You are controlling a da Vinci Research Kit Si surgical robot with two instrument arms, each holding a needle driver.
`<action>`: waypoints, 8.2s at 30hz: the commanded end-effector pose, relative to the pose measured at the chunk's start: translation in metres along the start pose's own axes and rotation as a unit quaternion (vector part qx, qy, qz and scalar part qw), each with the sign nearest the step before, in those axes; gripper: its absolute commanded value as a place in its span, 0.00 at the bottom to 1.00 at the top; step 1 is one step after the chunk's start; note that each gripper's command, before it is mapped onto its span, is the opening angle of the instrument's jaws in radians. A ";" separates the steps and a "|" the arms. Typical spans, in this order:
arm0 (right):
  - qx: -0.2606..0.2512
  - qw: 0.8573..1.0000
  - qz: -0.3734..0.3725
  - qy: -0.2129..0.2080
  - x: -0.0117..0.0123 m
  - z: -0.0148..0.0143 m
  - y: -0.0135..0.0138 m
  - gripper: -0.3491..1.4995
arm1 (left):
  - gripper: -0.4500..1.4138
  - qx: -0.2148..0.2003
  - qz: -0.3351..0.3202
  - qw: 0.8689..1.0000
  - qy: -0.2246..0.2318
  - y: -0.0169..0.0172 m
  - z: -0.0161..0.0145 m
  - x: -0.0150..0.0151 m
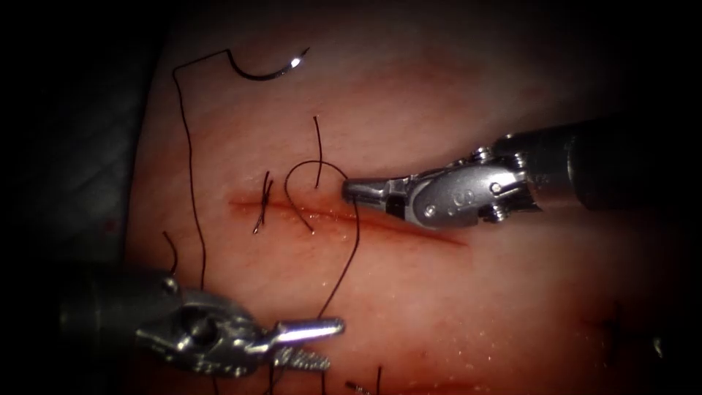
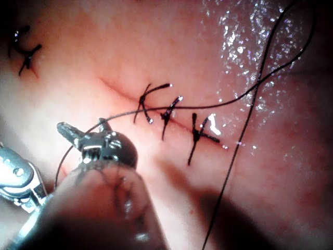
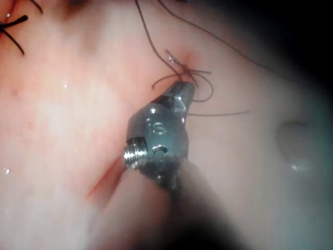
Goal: Wound Closure
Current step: Use the right gripper to handoff more suture to the left end-effector, then loop the suture twice around the right needle driver counter clockwise, then grab the short tail end with the right jaws.
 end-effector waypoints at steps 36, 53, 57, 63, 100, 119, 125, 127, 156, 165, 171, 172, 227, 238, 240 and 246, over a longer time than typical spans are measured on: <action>-0.059 0.987 0.127 0.081 0.0065 -0.0090 0.0023 0.93 | 0.00 0.152 -0.008 0.983 -0.098 -0.0003 -0.0148 -0.0013; 0.093 0.991 0.049 0.078 0.0053 0.0081 0.0088 0.00 | 0.00 0.168 -0.003 0.985 -0.047 -0.0028 -0.0151 -0.0027; 0.135 0.987 0.028 0.087 0.0053 0.0112 0.0078 0.00 | 0.00 0.172 -0.002 0.985 -0.031 -0.0037 -0.0148 -0.0032; 0.195 0.975 0.036 0.095 0.0044 0.0139 0.0057 0.00 | 0.00 0.177 -0.002 0.984 -0.013 -0.0055 -0.0147 -0.0045; 0.038 0.888 0.341 0.307 0.0046 0.0089 0.0016 0.73 | 0.00 0.108 -0.093 0.987 -0.077 0.0041 -0.0029 -0.0232; -0.112 0.930 0.290 0.195 0.0017 0.0080 0.0036 0.81 | 0.00 0.067 -0.076 0.993 -0.060 0.0091 0.0002 -0.0126; -0.117 0.949 0.264 0.130 -0.0003 0.0087 0.0020 0.80 | 0.00 0.069 -0.077 0.993 -0.056 0.0081 0.0004 -0.0090; -0.110 0.954 0.256 0.107 -0.0010 0.0090 0.0014 0.80 | 0.00 0.069 -0.083 0.993 -0.055 0.0074 0.0002 -0.0081; 0.044 0.953 0.252 0.164 -0.0020 0.0109 -0.0035 0.64 | 0.00 0.067 -0.073 0.995 -0.009 -0.0049 -0.0030 -0.0158; 0.076 0.937 0.272 0.207 -0.0020 0.0109 -0.0036 0.63 | 0.00 0.041 -0.086 0.995 0.009 -0.0036 -0.0016 -0.0218; 0.044 0.904 0.323 0.277 -0.0020 0.0102 -0.0025 0.63 | 0.00 0.027 -0.103 0.994 0.017 -0.0004 -0.0011 -0.0233; 0.027 0.892 0.338 0.298 -0.0022 0.0097 -0.0020 0.63 | 0.00 0.024 -0.106 0.994 0.018 0.0007 -0.0011 -0.0234; -0.318 0.734 0.598 0.046 -0.0068 0.0052 0.0005 0.72 | 0.00 0.088 -0.115 0.978 -0.149 0.0098 0.0022 -0.0170; -0.332 0.728 0.598 0.034 -0.0083 0.0054 0.0011 0.74 | 0.00 0.090 -0.114 0.978 -0.149 0.0075 0.0021 -0.0183; -0.336 0.725 0.600 0.034 -0.0083 0.0058 0.0011 0.74 | 0.00 0.090 -0.116 0.978 -0.149 0.0071 0.0020 -0.0185; -0.336 0.725 0.600 0.021 -0.0086 0.0069 0.0016 0.71 | 0.00 0.088 -0.118 0.978 -0.148 0.0063 0.0017 -0.0195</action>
